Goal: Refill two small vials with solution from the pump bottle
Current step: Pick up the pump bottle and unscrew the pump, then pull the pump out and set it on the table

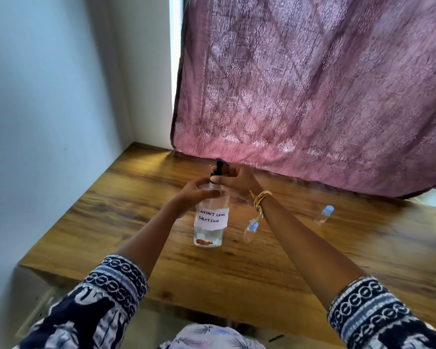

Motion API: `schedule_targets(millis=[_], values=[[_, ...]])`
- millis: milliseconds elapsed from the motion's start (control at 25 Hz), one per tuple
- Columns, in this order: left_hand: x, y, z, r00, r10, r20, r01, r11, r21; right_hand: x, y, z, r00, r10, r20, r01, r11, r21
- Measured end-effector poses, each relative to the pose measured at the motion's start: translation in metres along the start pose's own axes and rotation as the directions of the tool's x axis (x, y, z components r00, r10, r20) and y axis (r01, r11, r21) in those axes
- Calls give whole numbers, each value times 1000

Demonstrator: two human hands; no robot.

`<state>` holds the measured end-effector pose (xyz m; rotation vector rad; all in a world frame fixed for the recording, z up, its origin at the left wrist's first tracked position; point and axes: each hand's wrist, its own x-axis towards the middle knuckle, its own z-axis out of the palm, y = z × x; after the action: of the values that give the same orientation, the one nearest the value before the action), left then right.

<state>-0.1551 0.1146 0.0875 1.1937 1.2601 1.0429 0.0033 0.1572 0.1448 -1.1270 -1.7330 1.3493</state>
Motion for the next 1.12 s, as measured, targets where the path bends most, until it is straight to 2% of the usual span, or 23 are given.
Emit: schedule_targets(millis=[120,440,600,760,960,1120], values=[[1,-2,-1,1000,13,2,-13,1000,8,-2,-1,2,999,-16,-30,15,998,-60],[5,0,1,999,-40,5,40,999,8,5,-17,-9,994,-30,-108,32,999,22],[3,3,3,999,-49,9,49,999,-15,4,-21,-10,977,-7,-212,16,999,41],[0,6,6,998,-55,-7,55,998,-43,8,-33,-18,939,30,-342,45,977,207],[-9,8,9,999,-42,-16,41,998,-45,9,-45,-37,881,157,-445,79,881,467],[-13,9,11,999,-39,-9,39,999,-22,5,-48,-43,851,189,-489,86,870,486]])
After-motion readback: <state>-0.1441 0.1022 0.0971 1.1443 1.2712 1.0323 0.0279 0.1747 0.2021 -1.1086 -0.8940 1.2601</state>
